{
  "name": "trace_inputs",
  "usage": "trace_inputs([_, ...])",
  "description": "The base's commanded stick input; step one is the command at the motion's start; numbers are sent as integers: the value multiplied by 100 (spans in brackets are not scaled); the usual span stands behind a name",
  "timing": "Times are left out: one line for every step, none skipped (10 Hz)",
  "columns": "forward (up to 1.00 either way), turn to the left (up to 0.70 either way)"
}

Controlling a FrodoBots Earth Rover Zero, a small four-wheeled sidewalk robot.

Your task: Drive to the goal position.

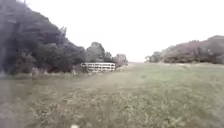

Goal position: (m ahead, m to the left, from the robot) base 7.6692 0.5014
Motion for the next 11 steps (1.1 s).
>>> trace_inputs([85, 0])
trace_inputs([85, 0])
trace_inputs([85, 0])
trace_inputs([85, 0])
trace_inputs([85, 0])
trace_inputs([85, 0])
trace_inputs([85, 0])
trace_inputs([85, 0])
trace_inputs([85, 0])
trace_inputs([85, 0])
trace_inputs([85, 0])
